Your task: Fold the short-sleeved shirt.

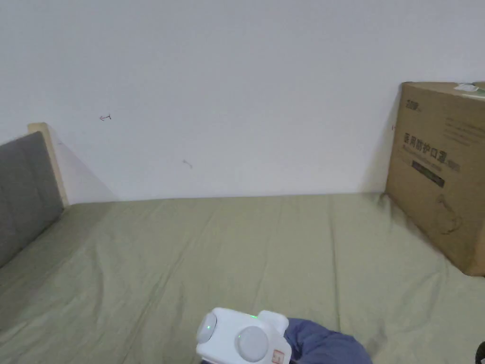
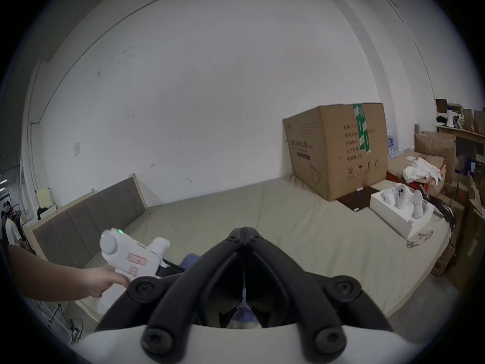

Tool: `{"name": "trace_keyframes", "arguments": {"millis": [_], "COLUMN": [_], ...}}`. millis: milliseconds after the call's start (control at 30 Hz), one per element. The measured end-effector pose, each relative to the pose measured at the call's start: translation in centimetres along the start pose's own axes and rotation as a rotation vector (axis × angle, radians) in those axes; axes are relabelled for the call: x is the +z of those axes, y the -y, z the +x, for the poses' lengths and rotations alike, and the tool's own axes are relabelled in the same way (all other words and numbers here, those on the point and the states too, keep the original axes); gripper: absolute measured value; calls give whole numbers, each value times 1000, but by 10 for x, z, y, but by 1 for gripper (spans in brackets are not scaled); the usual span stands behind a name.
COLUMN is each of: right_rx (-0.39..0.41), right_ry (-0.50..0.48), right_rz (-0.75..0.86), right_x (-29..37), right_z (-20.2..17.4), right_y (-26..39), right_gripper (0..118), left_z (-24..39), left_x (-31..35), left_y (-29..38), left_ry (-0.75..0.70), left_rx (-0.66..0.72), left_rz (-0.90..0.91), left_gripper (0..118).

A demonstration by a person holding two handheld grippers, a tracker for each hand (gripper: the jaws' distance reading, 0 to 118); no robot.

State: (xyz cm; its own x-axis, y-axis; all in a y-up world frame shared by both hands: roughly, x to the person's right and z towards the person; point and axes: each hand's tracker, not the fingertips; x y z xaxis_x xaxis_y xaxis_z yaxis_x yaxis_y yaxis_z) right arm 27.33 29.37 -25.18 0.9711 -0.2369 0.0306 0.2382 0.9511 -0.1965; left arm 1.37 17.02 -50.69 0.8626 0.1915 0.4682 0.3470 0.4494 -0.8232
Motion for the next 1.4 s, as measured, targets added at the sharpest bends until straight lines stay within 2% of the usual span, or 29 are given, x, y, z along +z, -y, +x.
{"name": "trace_keyframes", "arguments": {"millis": [33, 67, 100, 133, 167, 200, 233, 333, 433, 533, 567, 600, 700, 733, 767, 800, 833, 900, 967, 1000, 1100, 1233, 1300, 1333, 1400], "right_rx": [2, 4, 7, 9, 9, 8, 5, 3, 9, 26, 35, 44, 81, 88, 92, 96, 107, 151, 163, 154, 136, 140, 134, 133, 140], "right_ry": [3, 4, 5, 5, 6, 5, 3, -12, -37, -69, -79, -88, -96, -96, -96, -98, -93, -27, 19, 18, 3, 1, -11, -16, -39], "right_rz": [-11, -23, -35, -42, -52, -60, -66, -74, -64, -42, -31, -18, 43, 66, 109, 167, 211, 246, 250, 249, 242, 219, 207, 203, 185], "right_x": [-1, -3, -5, -6, -8, -10, -12, -15, -15, -12, -11, -9, -3, 0, 5, 10, 14, 20, 23, 23, 22, 18, 17, 16, 11], "right_z": [2, 3, 4, 4, 4, 3, 2, -4, -13, -23, -27, -30, -42, -44, -47, -48, -50, -54, -58, -59, -57, -57, -56, -55, -52], "right_y": [2, 5, 7, 9, 11, 12, 13, 13, 9, 3, 1, -1, -2, -2, 0, 5, 9, 16, 20, 21, 19, 18, 15, 14, 11], "right_gripper": [0, 0, 0, 0, 0, 0, 0, 0, 0, 0, 0, 0, 0, 0, 0, 0, 0, 0, 0, 0, 0, 0, 0, 0, 0], "left_z": [-4, -7, -12, -15, -19, -23, -26, -35, -38, -33, -28, -20, 5, 10, 14, 15, 18, 27, 29, 27, 26, 29, 20, 12, -16], "left_x": [-7, -11, -9, -9, -8, -3, 8, 42, 112, 181, 209, 232, 274, 280, 283, 284, 285, 276, 270, 268, 264, 266, 273, 276, 271], "left_y": [5, 10, 15, 17, 19, 21, 17, 15, 31, 57, 73, 88, 138, 153, 167, 184, 198, 224, 230, 231, 226, 217, 193, 174, 113], "left_ry": [-13, -16, -5, 7, 5, 15, 52, 31, 68, 55, 20, -30, -265, -315, -337, -324, -318, -507, -626, -636, -593, -578, -496, -465, -360], "left_rx": [36, 66, 91, 106, 118, 133, 151, 167, 193, 201, 174, 143, 90, 99, 103, 112, 144, 186, 183, 166, 126, 163, 183, 181, 222], "left_rz": [-5, 4, 18, 17, 8, 16, 100, 150, 290, 496, 647, 767, 1013, 1054, 1096, 1145, 1203, 1261, 1233, 1204, 1175, 1175, 1152, 1113, 916], "left_gripper": [20, 36, 66, 111, 118, 110, 109, 109, 109, 108, 105, 98, 60, 41, 18, 0, 0, 0, 0, 0, 0, 0, 0, 0, 0]}}
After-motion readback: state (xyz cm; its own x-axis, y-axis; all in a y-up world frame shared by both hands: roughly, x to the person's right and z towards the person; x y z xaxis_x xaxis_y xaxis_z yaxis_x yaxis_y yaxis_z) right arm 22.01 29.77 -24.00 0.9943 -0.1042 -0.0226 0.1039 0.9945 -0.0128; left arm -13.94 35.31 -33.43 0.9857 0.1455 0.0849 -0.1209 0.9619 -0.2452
